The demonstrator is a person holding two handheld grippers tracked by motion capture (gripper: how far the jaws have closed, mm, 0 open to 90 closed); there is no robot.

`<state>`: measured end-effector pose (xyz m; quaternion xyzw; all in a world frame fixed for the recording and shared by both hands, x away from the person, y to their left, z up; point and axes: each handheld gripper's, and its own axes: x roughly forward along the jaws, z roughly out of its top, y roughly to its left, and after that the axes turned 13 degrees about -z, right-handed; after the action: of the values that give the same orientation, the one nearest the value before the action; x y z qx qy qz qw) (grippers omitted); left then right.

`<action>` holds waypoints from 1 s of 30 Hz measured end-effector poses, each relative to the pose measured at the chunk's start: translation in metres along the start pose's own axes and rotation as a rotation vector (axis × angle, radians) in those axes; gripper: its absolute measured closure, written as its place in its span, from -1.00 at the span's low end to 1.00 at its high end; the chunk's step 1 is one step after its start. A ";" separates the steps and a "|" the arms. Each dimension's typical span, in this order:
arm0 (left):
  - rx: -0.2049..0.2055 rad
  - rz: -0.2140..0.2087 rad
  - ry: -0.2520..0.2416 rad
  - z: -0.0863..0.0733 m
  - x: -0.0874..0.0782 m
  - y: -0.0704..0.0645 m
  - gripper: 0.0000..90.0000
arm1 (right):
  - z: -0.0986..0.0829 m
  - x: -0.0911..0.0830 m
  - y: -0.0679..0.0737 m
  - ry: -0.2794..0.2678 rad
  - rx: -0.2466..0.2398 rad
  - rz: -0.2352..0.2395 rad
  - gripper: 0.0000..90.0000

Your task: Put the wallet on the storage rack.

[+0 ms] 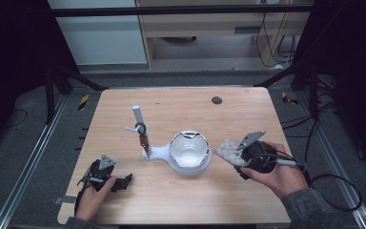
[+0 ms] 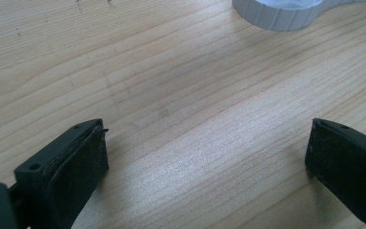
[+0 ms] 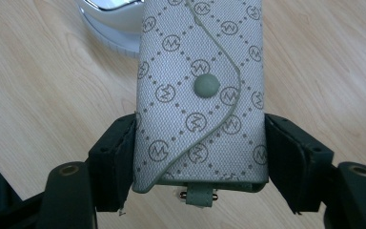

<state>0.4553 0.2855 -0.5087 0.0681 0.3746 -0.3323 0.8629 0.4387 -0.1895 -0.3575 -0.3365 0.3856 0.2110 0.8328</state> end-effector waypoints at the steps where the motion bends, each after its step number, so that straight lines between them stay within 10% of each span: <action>1: 0.000 0.000 0.000 0.000 0.000 0.000 -1.00 | 0.003 -0.001 0.000 -0.002 -0.006 -0.001 -0.30; 30: 0.002 -0.003 0.000 0.000 0.000 0.000 -1.00 | 0.053 -0.007 0.020 -0.015 -0.129 0.031 -0.30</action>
<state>0.4550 0.2852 -0.5088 0.0682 0.3744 -0.3341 0.8623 0.4486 -0.1380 -0.3343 -0.3820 0.3702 0.2507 0.8088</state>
